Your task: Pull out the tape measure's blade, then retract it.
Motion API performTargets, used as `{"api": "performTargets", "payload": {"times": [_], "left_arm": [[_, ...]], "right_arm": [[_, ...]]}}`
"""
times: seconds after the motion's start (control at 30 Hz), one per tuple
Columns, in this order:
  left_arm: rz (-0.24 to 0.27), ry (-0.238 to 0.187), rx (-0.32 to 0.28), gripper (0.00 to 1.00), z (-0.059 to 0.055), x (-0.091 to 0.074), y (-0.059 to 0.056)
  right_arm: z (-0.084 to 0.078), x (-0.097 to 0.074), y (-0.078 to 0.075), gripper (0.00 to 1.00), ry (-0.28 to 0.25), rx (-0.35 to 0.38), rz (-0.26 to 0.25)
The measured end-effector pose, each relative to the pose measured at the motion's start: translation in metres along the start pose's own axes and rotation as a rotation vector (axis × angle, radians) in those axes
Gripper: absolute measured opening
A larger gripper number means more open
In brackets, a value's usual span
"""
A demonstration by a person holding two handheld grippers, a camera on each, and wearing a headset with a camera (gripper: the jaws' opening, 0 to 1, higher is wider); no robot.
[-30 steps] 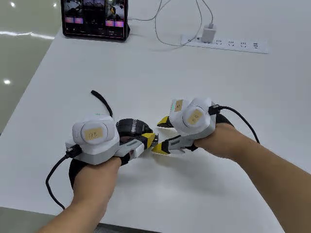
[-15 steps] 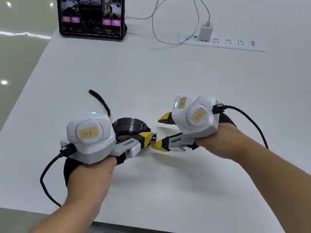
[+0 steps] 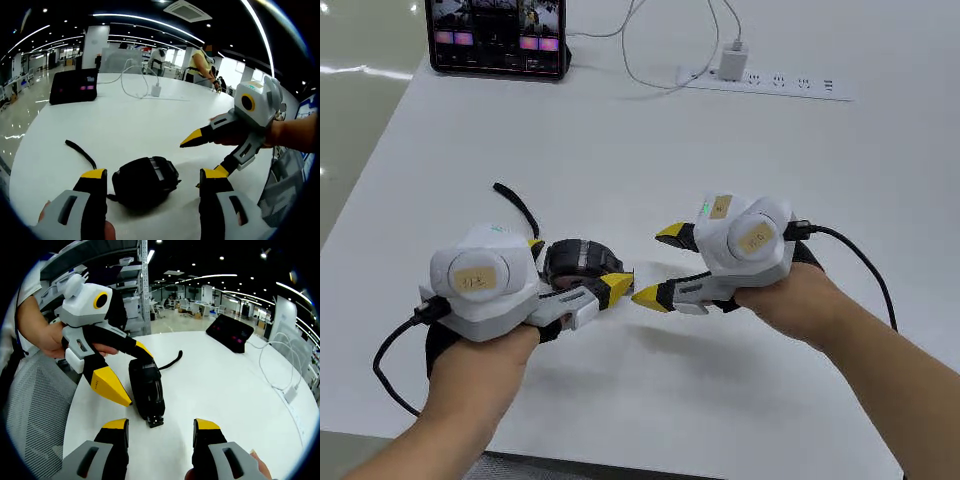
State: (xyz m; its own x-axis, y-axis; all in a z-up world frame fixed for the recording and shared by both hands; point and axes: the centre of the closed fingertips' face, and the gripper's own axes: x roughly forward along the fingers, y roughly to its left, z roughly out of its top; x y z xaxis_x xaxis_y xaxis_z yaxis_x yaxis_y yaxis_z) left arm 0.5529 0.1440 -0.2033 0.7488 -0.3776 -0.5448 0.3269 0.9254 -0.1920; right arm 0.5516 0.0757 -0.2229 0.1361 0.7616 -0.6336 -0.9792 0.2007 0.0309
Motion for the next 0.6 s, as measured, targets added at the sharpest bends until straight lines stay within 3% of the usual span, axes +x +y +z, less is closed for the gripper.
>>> {"api": "performTargets", "payload": {"times": [0.6], "left_arm": [[-0.027,0.003,0.079,0.84,-0.004,-0.017,-0.001]], "right_arm": [[-0.008,-0.032,0.000,0.65,-0.032,0.024,-0.071]]}}
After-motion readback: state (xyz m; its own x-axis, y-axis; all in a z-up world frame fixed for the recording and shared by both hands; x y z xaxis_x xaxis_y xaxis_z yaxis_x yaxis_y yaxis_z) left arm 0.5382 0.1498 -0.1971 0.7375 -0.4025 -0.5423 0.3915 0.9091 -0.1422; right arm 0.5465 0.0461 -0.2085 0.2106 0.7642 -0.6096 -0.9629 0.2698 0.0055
